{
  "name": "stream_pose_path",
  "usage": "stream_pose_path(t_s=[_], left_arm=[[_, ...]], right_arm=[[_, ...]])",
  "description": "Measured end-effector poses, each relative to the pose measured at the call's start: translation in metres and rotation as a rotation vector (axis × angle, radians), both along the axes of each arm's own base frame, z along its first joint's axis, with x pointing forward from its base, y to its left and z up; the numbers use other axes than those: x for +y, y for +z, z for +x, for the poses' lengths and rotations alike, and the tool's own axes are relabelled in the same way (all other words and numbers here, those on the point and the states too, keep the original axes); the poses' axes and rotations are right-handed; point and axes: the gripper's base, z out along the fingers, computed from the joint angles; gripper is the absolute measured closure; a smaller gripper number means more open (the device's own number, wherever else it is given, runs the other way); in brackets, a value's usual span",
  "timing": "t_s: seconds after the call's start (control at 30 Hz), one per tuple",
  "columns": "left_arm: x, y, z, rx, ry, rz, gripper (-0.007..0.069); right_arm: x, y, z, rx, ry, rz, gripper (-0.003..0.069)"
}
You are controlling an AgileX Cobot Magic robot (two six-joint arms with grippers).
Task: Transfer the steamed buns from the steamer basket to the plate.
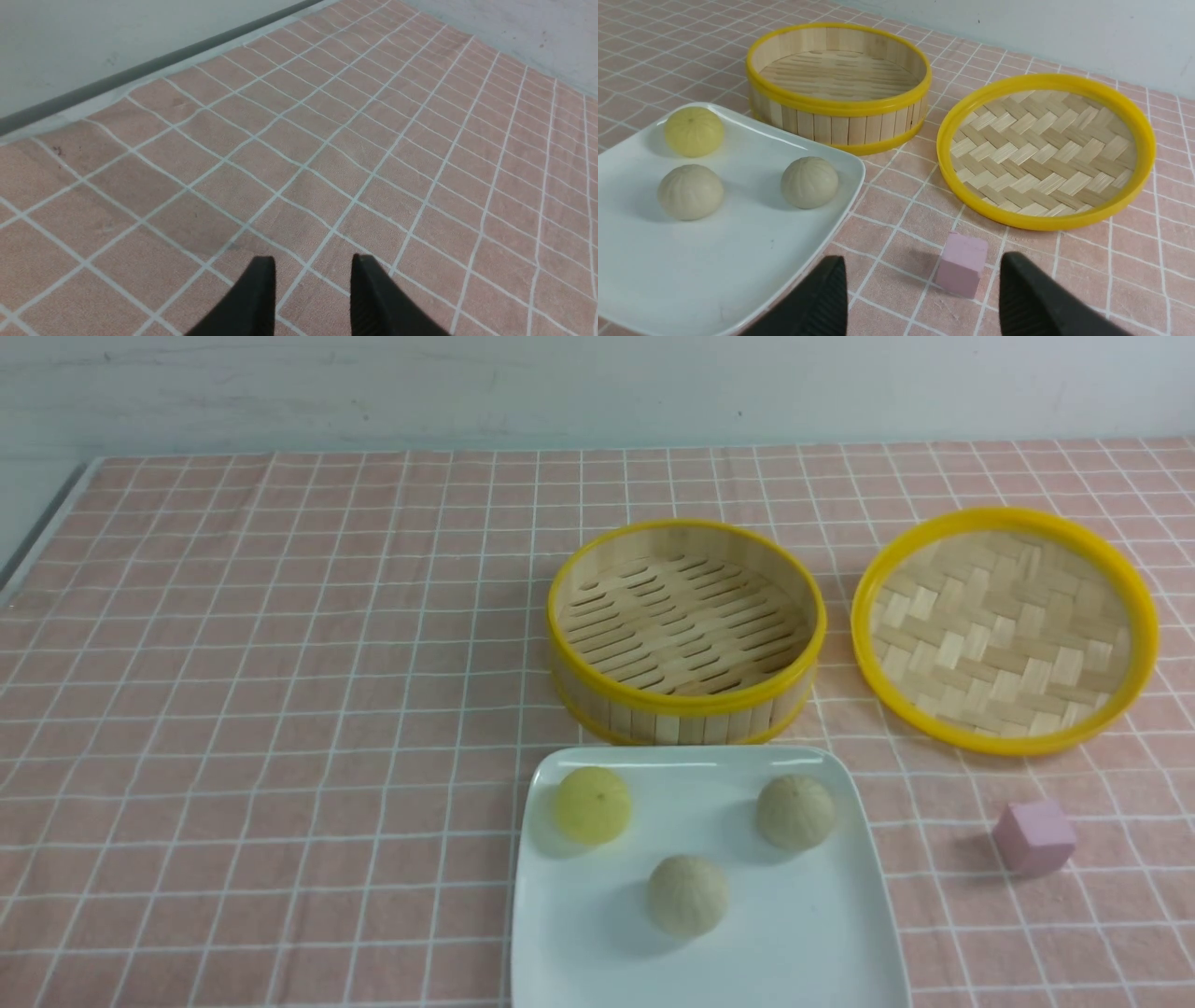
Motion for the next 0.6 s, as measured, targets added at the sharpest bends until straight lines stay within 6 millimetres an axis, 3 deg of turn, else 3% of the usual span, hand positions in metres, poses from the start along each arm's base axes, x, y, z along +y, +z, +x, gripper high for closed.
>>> stream_pose_path(t_s=[0.6], left_arm=[[0.0000, 0.0000, 0.0000, 0.008, -0.007, 0.021, 0.0396]], right_arm=[[0.0000, 0.0000, 0.0000, 0.000, 0.000, 0.000, 0.0217]])
